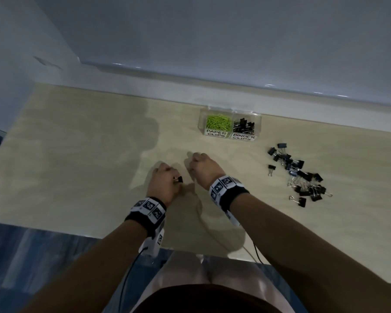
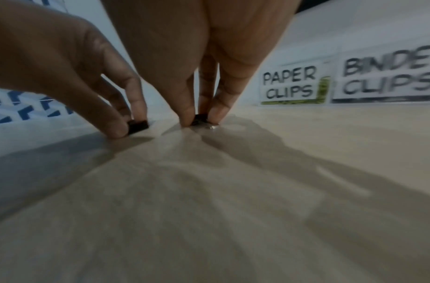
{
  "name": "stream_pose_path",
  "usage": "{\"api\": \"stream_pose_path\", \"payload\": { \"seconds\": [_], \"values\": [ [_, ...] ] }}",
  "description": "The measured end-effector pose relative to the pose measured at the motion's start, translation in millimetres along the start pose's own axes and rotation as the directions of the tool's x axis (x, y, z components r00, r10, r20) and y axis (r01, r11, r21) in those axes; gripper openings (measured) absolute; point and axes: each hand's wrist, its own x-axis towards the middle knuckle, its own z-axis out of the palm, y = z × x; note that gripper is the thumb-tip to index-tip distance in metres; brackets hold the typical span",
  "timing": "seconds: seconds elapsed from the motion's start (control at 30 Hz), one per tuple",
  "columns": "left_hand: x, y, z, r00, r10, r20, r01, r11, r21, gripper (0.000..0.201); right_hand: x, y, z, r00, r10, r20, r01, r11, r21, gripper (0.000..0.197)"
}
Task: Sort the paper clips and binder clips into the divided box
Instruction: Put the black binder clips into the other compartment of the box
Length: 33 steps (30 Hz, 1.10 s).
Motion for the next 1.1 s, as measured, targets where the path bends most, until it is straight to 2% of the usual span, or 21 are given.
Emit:
{"api": "stream_pose_path", "payload": {
  "seconds": [0.07, 0.13, 0.2, 0.27, 0.33, 0.4, 0.5, 0.57, 0.67, 0.73, 0.87, 0.93, 1.1],
  "values": [
    [1, 2, 0, 1.000, -0.017, 0.018, 0.018, 1.000, -0.017, 0.010, -16, 14, -8, 0.997, 0.065, -0.045, -0.063, 0.997, 0.051, 0.016],
    [1, 7, -2, 0.999, -0.034, 0.016, 0.035, 0.998, -0.048, 0.015, -34, 33, -14, 0.974, 0.168, -0.154, -0.149, 0.980, 0.130, 0.012],
    [4, 13, -3, 1.000, -0.012, 0.015, 0.013, 0.997, -0.078, 0.019, -54, 56, -21, 0.898, 0.327, -0.294, -0.276, 0.940, 0.202, 0.009],
    [10, 22, -5, 0.999, 0.024, 0.046, -0.021, 0.998, -0.066, 0.019, -73, 80, -29, 0.776, 0.498, -0.386, -0.423, 0.866, 0.267, 0.013],
    [18, 33, -7, 0.995, 0.058, 0.084, -0.057, 0.998, -0.021, 0.019, -88, 100, -37, 0.681, 0.594, -0.429, -0.512, 0.805, 0.300, 0.020],
    [28, 42, -7, 0.989, 0.088, 0.122, -0.089, 0.996, 0.004, 0.020, -96, 114, -43, 0.640, 0.659, -0.396, -0.588, 0.751, 0.300, 0.025],
    [39, 55, -7, 0.977, 0.120, 0.176, -0.120, 0.993, -0.009, 0.022, -98, 129, -43, 0.652, 0.692, -0.310, -0.648, 0.721, 0.246, 0.029],
    [47, 66, -9, 0.966, 0.139, 0.219, -0.139, 0.990, -0.013, 0.020, -98, 132, -39, 0.676, 0.679, -0.287, -0.658, 0.731, 0.180, 0.027],
    [57, 93, -16, 0.946, 0.195, 0.257, -0.197, 0.980, -0.021, 0.018, -100, 134, -36, 0.679, 0.687, -0.258, -0.681, 0.721, 0.127, 0.027],
    [68, 116, -21, 0.944, 0.245, 0.219, -0.233, 0.969, -0.082, 0.019, -102, 135, -37, 0.669, 0.697, -0.260, -0.691, 0.711, 0.128, 0.027],
    [101, 166, -35, 0.949, 0.309, 0.056, -0.299, 0.944, -0.143, 0.017, -108, 137, -33, 0.660, 0.698, -0.278, -0.676, 0.713, 0.185, 0.026],
    [120, 185, -39, 0.946, 0.323, 0.001, -0.320, 0.936, -0.146, 0.017, -108, 138, -33, 0.676, 0.683, -0.275, -0.652, 0.729, 0.208, 0.020],
    [146, 196, -31, 0.933, 0.360, 0.006, -0.359, 0.931, -0.066, 0.013, -105, 139, -45, 0.753, 0.621, -0.218, -0.575, 0.782, 0.241, 0.013]
  ]
}}
